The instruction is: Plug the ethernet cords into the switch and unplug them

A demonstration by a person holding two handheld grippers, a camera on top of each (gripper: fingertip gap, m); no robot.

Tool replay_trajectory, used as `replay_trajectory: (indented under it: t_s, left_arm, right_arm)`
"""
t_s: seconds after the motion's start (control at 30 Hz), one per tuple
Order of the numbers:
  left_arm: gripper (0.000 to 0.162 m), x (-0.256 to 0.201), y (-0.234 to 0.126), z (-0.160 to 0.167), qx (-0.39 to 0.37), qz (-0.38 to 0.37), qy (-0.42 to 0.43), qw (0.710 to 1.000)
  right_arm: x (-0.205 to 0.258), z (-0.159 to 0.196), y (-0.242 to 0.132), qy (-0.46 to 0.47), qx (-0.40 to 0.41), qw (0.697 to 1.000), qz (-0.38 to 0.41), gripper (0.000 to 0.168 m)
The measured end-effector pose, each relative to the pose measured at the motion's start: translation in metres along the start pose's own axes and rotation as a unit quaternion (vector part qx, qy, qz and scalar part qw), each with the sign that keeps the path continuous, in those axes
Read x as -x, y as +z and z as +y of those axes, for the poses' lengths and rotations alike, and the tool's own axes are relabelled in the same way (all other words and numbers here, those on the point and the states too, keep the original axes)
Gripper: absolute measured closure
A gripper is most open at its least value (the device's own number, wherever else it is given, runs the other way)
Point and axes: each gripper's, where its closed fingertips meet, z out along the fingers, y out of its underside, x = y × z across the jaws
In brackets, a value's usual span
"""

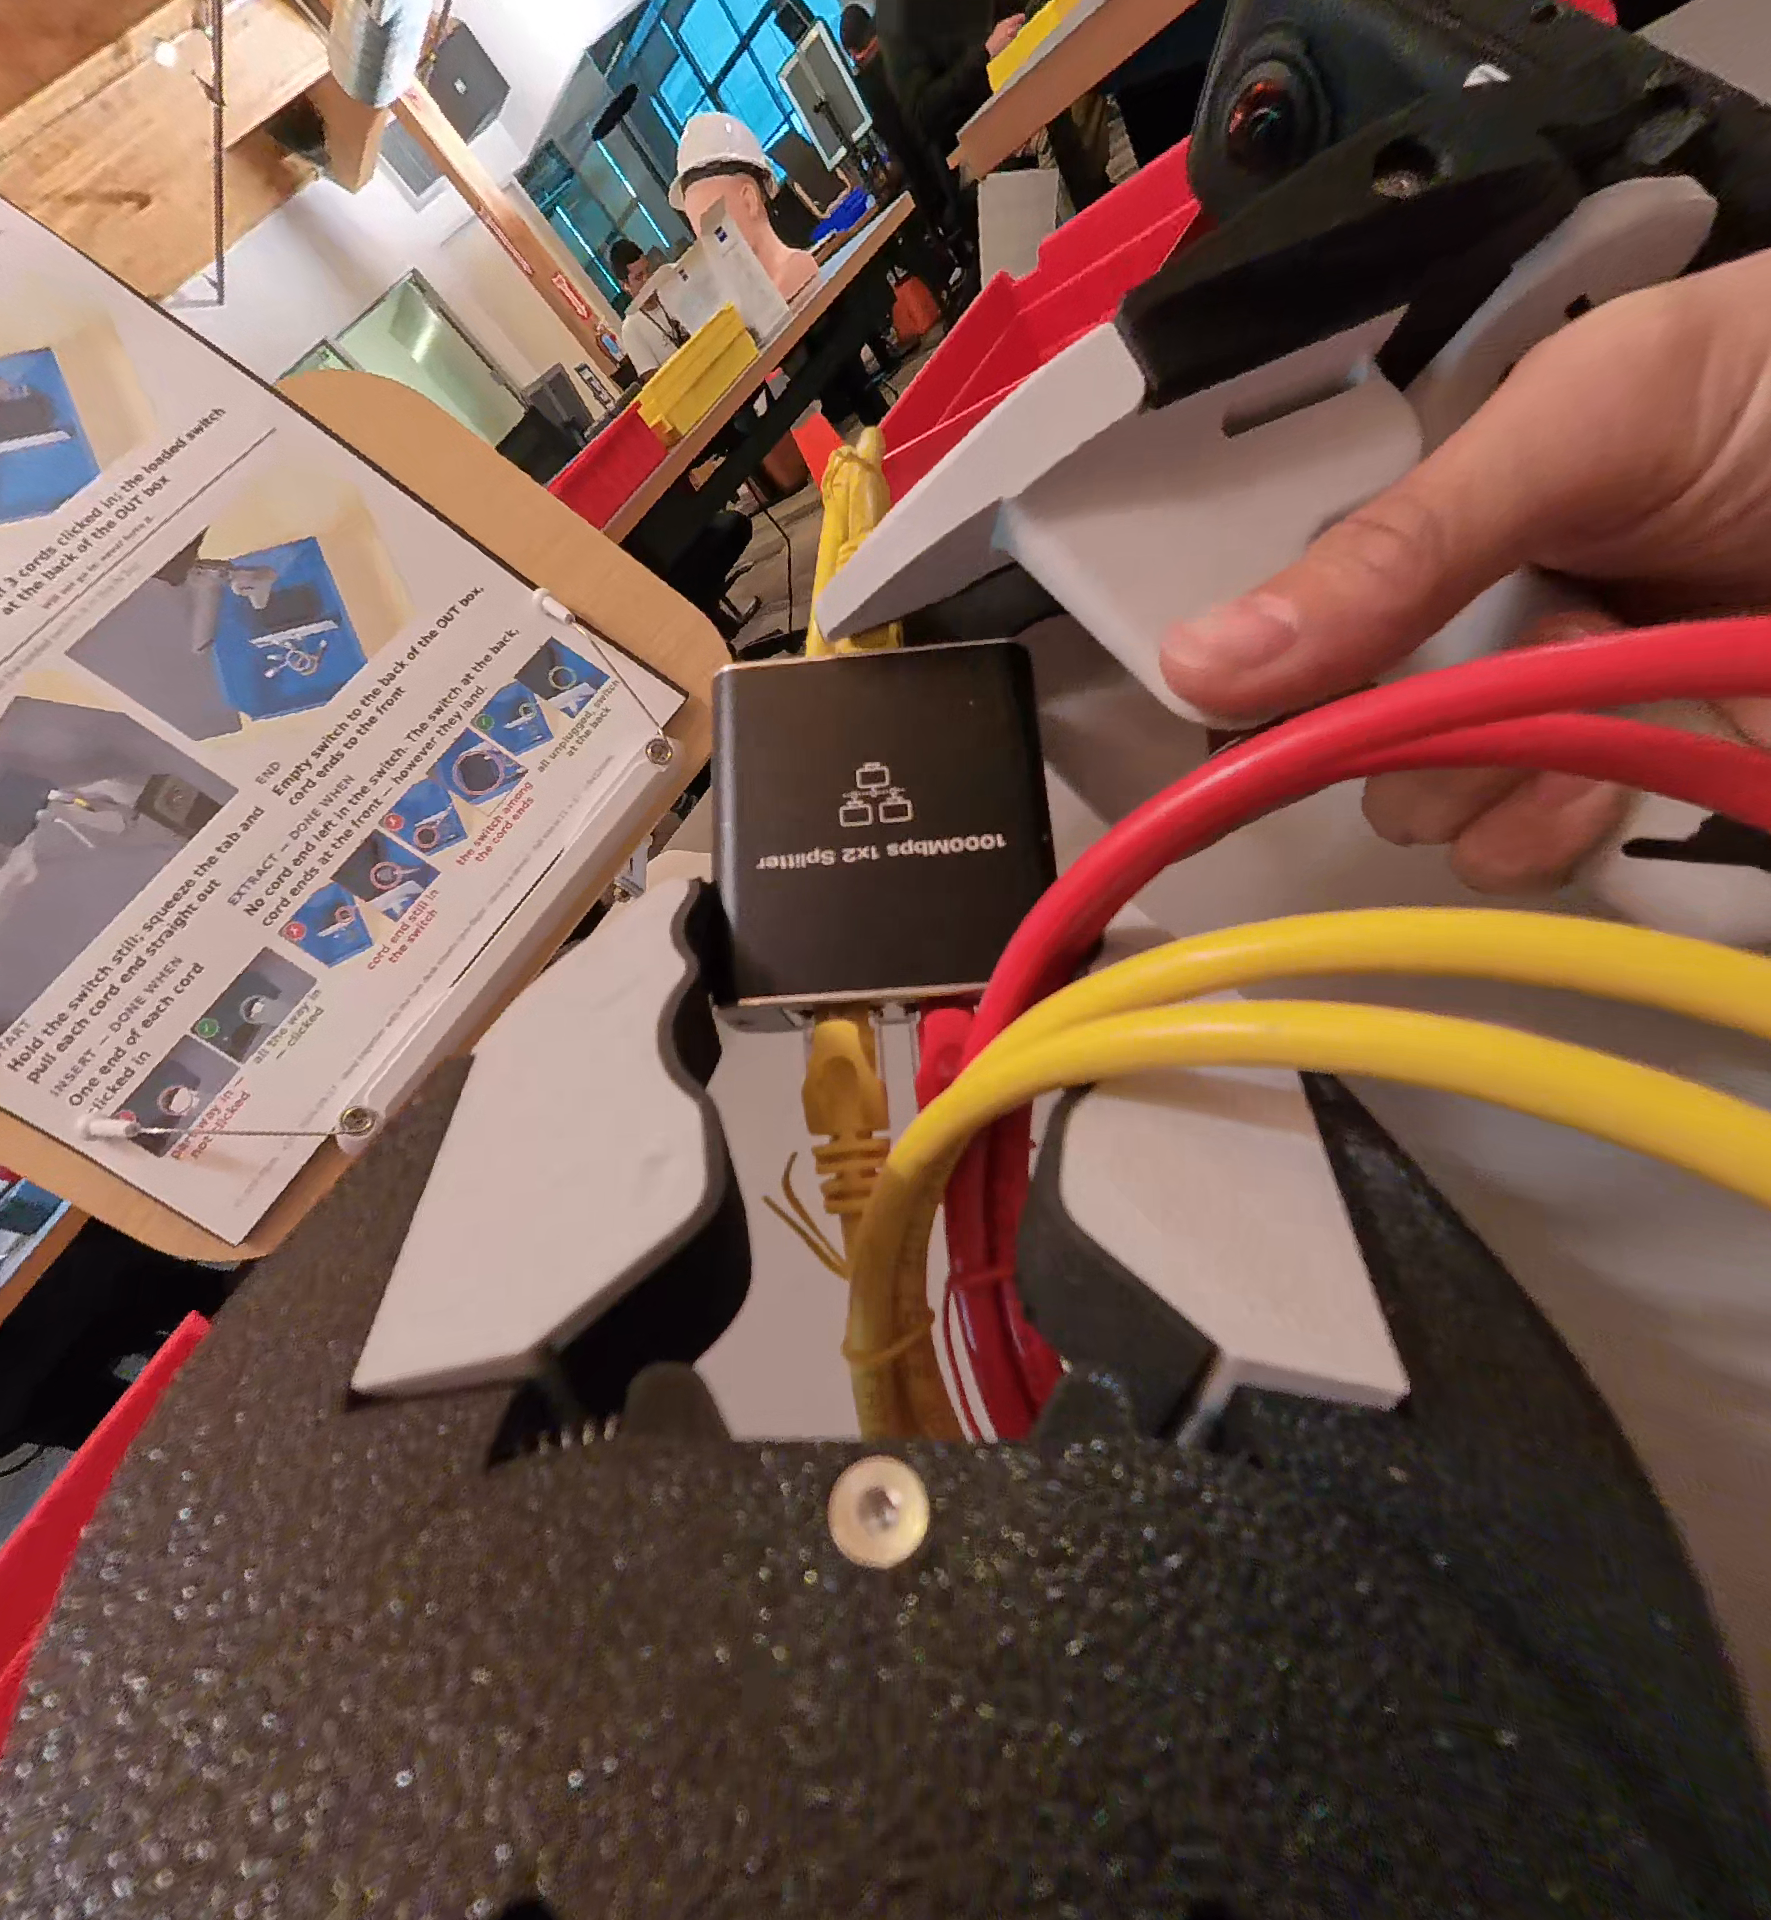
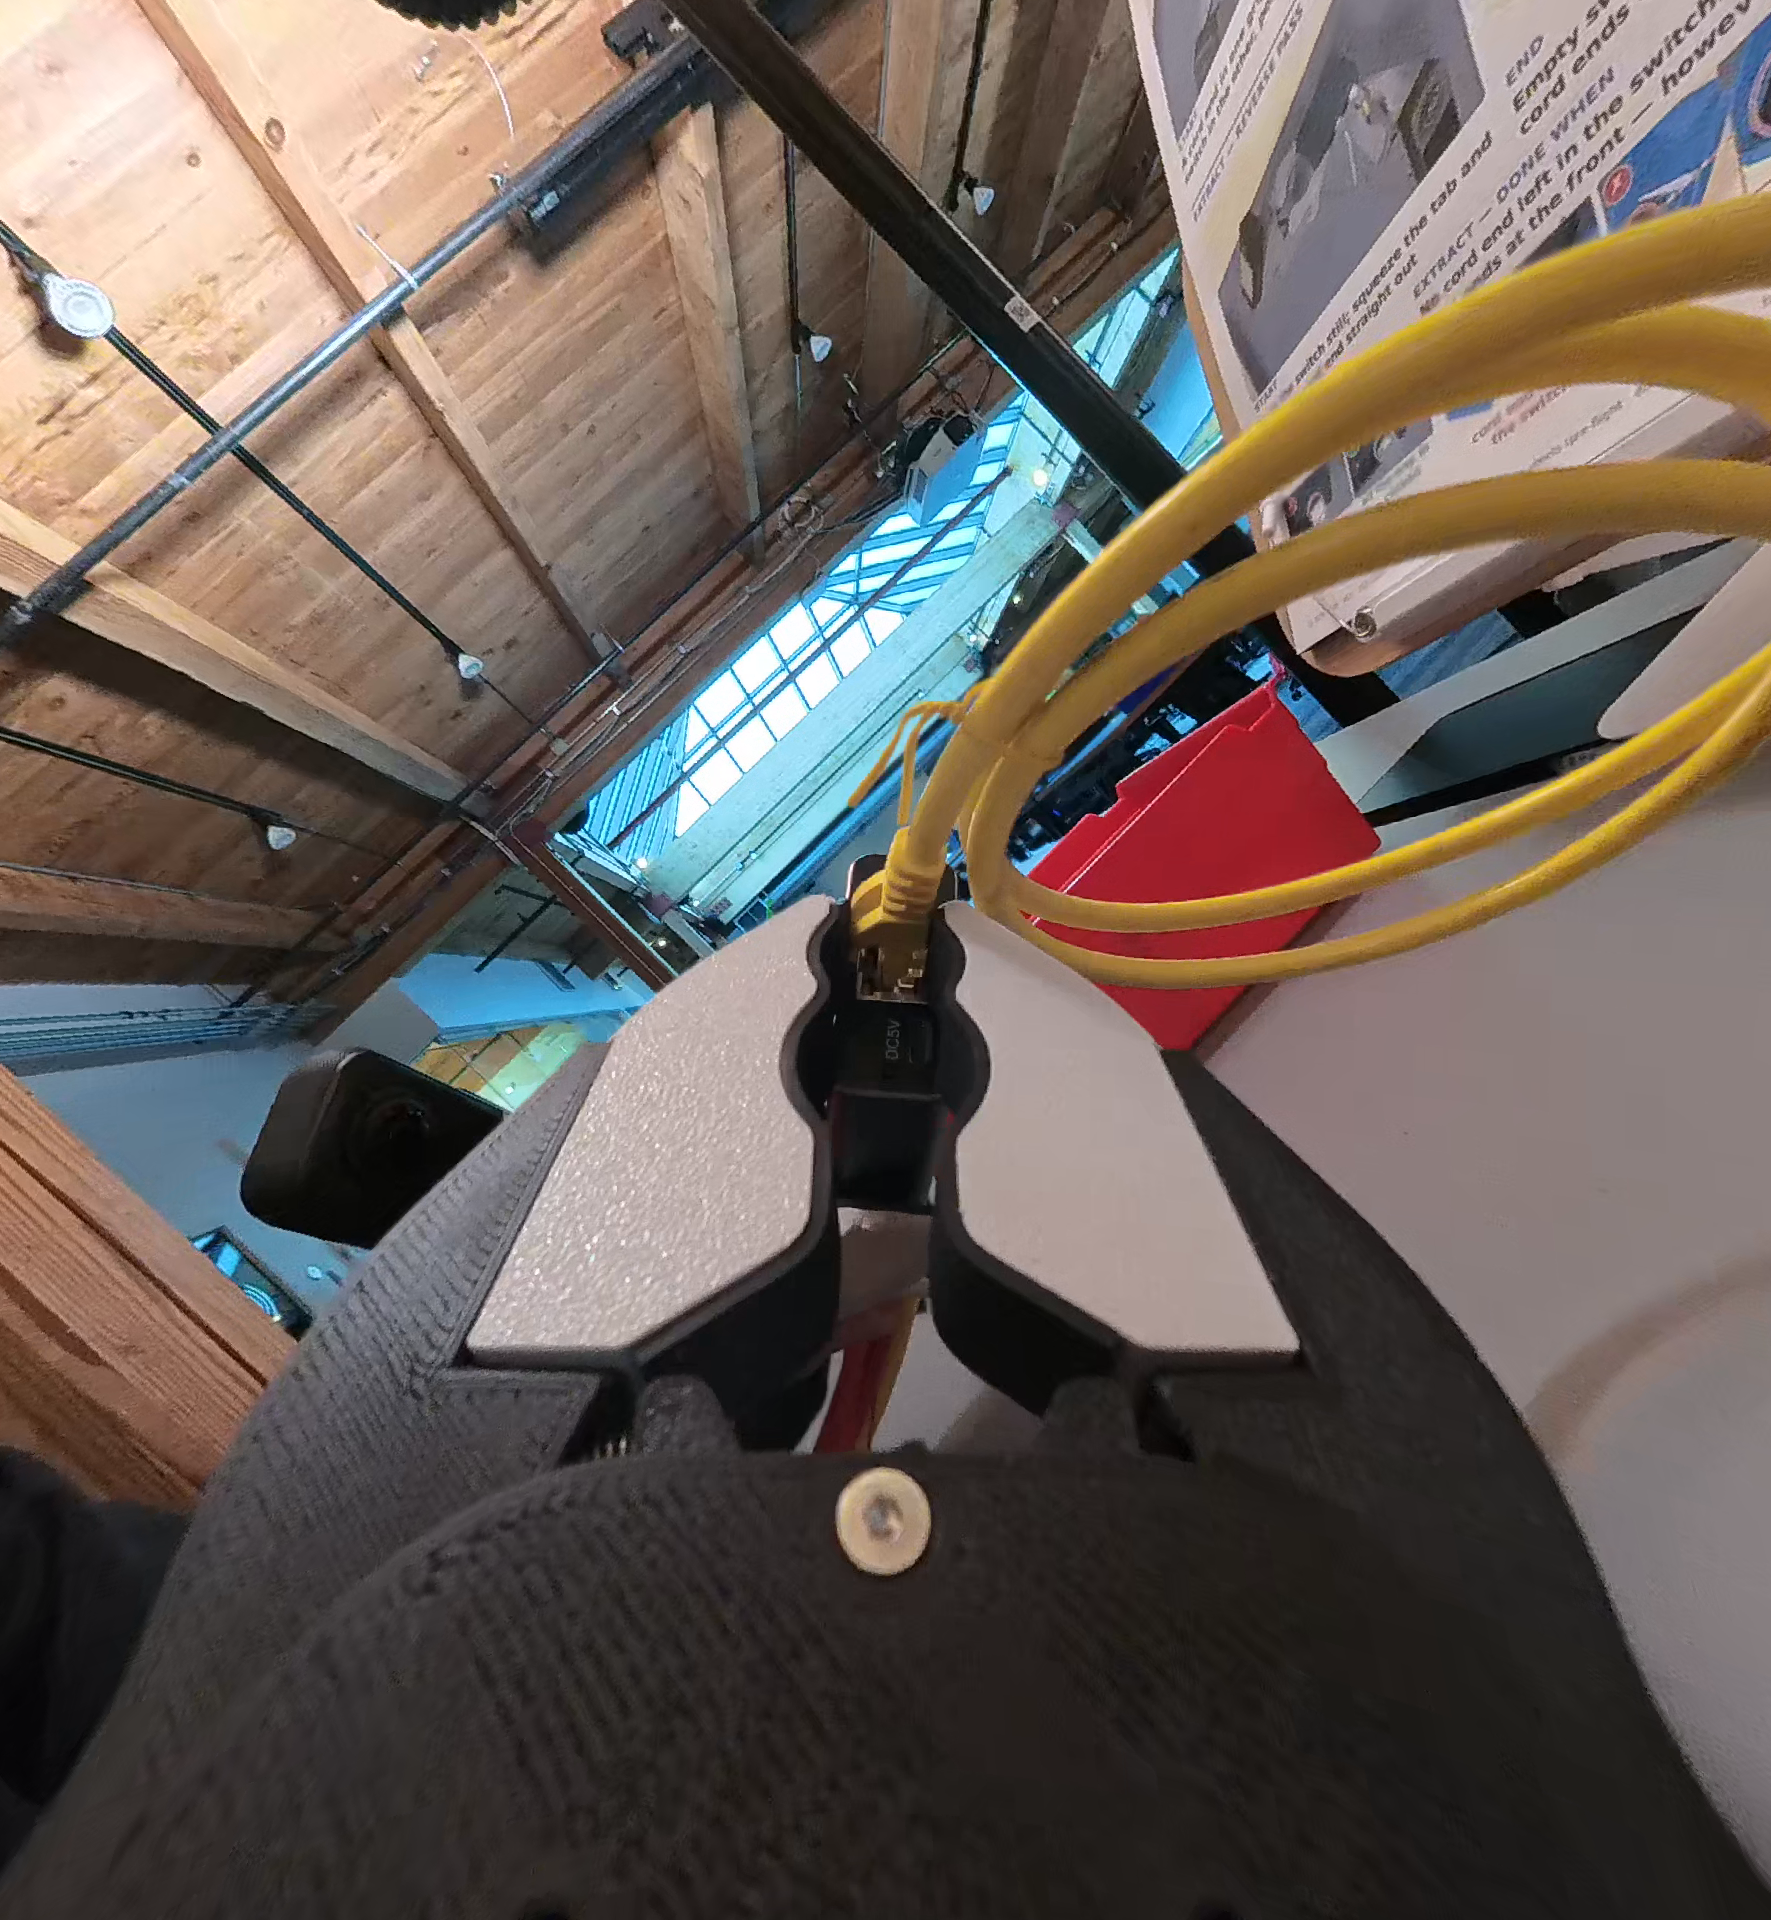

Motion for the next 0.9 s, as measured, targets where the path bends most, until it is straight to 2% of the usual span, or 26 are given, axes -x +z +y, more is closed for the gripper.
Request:
replay_trajectory:
  t_s: [0.13,0.3,0.43,0.6,0.77,0.9]
  left_arm:
    - [0.099,0.001,-0.001,0.002,0.005,-0.002,0.016,1.000]
    - [0.099,0.000,0.001,0.003,0.013,-0.008,0.021,1.000]
    - [0.099,0.001,0.000,0.004,0.012,-0.010,0.024,1.000]
    - [0.098,0.000,0.003,0.009,0.022,-0.017,0.038,0.999]
    - [0.099,-0.003,0.004,0.001,-0.002,0.006,-0.030,1.000]
    - [0.099,0.004,0.000,-0.006,0.000,-0.038,0.052,0.998]
  right_arm:
    - [0.000,0.002,0.001,-0.011,0.009,1.000,0.005,0.154]
    - [-0.002,0.002,-0.001,0.026,0.002,1.000,-0.014,0.154]
    - [-0.001,0.003,0.000,-0.026,0.007,1.000,-0.002,0.153]
    - [-0.007,0.006,-0.001,-0.039,0.011,0.999,0.001,0.152]
    - [-0.004,0.002,-0.002,-0.087,0.028,0.996,0.016,0.152]
    - [0.004,-0.001,-0.002,-0.040,0.008,0.999,-0.018,0.153]
